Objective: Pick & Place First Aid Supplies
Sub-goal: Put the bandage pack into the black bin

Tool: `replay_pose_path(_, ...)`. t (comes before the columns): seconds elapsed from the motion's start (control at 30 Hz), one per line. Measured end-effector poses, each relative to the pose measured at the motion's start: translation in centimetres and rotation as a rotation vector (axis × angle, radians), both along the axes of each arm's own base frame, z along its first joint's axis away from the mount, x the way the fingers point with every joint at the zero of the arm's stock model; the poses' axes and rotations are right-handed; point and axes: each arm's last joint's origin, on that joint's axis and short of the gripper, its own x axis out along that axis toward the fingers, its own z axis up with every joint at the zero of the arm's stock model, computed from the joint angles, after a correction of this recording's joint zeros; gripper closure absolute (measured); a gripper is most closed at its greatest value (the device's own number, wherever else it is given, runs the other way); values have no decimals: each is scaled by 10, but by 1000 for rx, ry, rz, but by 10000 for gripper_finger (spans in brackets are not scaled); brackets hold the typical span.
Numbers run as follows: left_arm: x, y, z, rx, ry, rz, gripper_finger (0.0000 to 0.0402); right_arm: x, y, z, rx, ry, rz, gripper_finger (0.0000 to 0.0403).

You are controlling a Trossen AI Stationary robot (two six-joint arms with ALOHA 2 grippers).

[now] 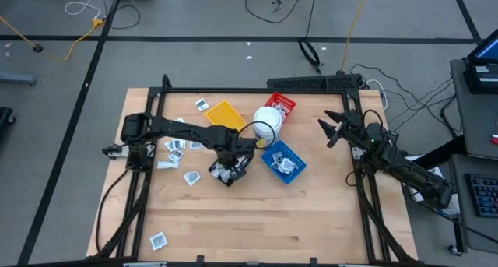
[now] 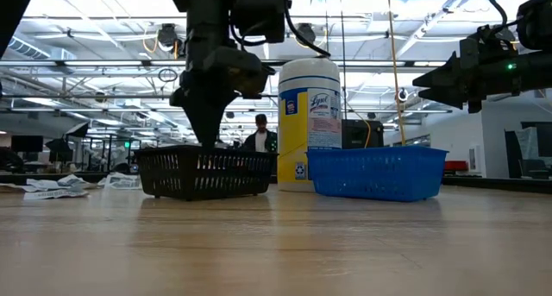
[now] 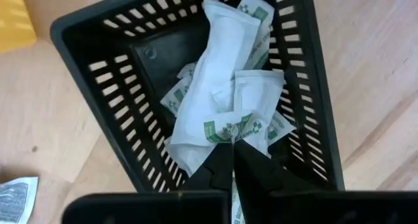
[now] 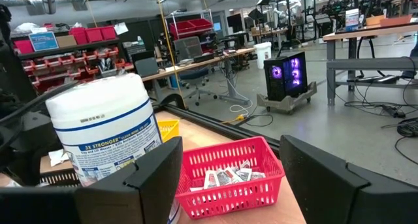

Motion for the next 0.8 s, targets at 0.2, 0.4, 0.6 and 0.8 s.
replay_pose_path(0.2, 0, 1, 0, 20, -2, 2, 337, 0, 0, 0, 0, 0, 0, 149)
replay_pose_path(0.4, 3, 1, 0, 38, -30, -1, 238, 0, 0, 0, 0, 0, 0, 149)
replay_pose_path(0.6, 5, 1, 0, 22, -49, -8, 132, 0, 0, 0, 0, 0, 0, 149)
replay_pose_path(0.8, 5, 0, 0, 2, -53, -43, 71, 0, 0, 0, 0, 0, 0, 149)
